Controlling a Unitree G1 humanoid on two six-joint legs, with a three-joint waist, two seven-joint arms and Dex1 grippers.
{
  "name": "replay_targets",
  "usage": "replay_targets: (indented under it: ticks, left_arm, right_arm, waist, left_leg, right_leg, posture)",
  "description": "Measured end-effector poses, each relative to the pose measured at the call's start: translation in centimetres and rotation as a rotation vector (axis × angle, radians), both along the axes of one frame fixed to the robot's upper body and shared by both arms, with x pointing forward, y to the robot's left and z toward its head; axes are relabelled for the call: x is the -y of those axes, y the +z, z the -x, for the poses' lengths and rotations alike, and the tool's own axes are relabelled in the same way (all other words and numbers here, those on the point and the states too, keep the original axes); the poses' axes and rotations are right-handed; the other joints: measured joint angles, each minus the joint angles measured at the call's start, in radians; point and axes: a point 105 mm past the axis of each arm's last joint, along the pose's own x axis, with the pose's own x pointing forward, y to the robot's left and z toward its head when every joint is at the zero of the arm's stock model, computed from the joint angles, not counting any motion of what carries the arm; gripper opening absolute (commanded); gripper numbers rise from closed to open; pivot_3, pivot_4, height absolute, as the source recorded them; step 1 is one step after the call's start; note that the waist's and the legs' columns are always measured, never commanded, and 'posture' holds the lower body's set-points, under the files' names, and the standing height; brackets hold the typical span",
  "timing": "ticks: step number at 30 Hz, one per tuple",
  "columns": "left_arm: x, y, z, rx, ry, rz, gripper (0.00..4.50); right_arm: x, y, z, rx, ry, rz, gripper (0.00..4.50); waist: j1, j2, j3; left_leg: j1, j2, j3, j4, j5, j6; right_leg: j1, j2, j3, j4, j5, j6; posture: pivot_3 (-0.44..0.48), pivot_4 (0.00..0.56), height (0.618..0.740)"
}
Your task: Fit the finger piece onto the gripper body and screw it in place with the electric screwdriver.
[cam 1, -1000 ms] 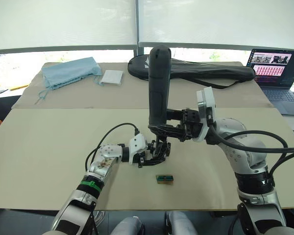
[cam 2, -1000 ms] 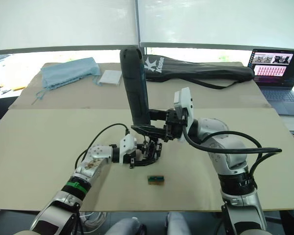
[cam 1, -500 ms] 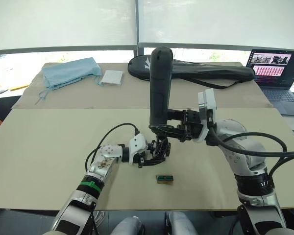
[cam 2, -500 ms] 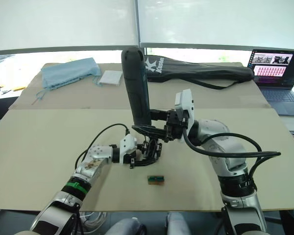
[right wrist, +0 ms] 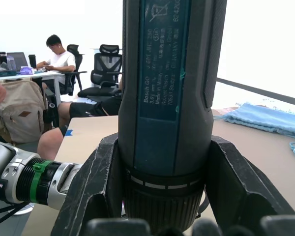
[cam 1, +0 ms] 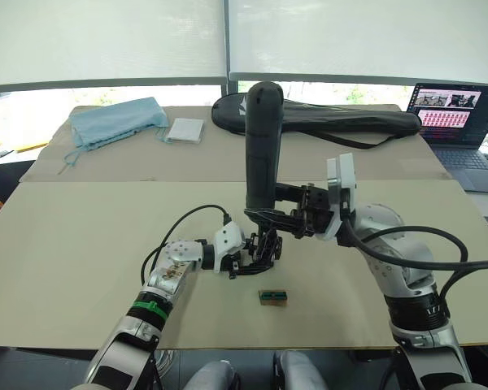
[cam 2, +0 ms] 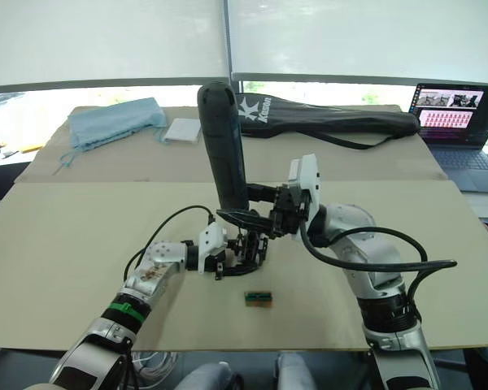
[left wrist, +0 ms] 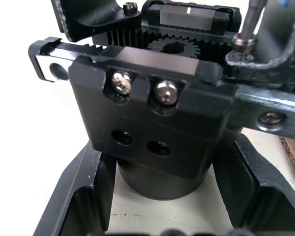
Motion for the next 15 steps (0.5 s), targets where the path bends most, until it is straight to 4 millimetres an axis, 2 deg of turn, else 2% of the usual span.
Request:
replay_targets:
  ticks: [15]
  left_arm:
    - [-0.06, -0.16, 0.02, -0.005, 0.004, -0.004, 2.31]
  right_arm:
    - [-0.07, -0.55, -0.13, -0.027, -0.041, 0.007, 1.92]
  waist:
    - [0.0, -0.001, -0.008]
  left_leg:
    - [0.001, 0.0, 0.0, -0.001, 0.0, 0.0]
  right_leg:
    - [0.0, 0.0, 0.0, 0.0, 0.0, 0.0]
  posture:
    - [0.0, 0.15, 0.74]
